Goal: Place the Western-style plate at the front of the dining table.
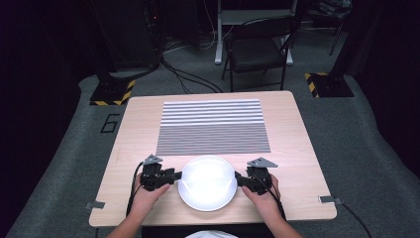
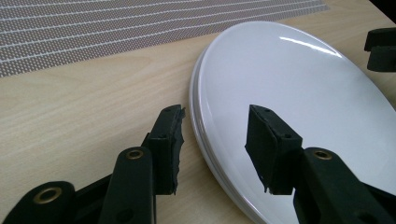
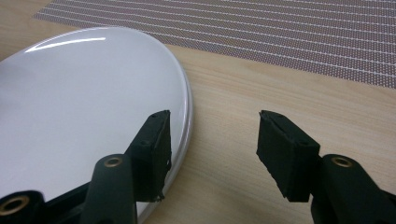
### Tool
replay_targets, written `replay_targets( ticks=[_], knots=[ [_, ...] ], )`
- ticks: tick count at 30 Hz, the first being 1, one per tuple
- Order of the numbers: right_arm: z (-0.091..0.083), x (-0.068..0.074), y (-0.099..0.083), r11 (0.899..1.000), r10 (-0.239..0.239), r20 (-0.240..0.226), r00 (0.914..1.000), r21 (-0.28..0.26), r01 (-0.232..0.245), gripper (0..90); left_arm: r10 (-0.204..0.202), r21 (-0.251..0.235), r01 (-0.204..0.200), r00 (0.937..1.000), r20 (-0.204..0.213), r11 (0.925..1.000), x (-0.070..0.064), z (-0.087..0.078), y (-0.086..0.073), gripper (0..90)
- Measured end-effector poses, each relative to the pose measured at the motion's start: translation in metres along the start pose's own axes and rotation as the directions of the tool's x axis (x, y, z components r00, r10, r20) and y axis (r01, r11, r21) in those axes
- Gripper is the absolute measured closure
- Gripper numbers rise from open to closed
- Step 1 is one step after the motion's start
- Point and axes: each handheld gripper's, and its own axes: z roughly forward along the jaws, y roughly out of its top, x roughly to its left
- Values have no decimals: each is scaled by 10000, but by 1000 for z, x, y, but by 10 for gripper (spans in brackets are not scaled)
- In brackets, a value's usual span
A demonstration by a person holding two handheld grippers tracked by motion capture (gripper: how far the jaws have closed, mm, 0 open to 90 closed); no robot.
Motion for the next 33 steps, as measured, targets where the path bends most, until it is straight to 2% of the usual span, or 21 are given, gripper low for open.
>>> replay_targets(
  ticks=[5, 9, 15, 25, 33],
  knots=[
    [1, 0, -1, 9999, 79, -17, 10000, 64, -79, 440, -16, 82, 15, 9999, 133, 10000, -2, 4, -1, 553],
    [1, 0, -1, 9999, 137, -54, 9999, 91, -137, 439, 151, 221, -156, 9996, 233, 9996, -6, 7, -1, 554],
    [1, -1, -1, 9998, 178, -67, 9998, 107, -177, 440, 3, 227, -13, 9990, 454, 9997, -6, 9, -2, 556],
    [-1, 0, -1, 9998, 212, -104, 9997, -4, -212, 440, 28, 232, -39, 9990, 447, 9997, -9, 8, -2, 557],
    [-1, 1, -1, 9998, 176, -249, 9995, 50, -175, 439, 276, 274, -287, 9987, 417, 9992, -12, 11, -3, 556]
  ],
)
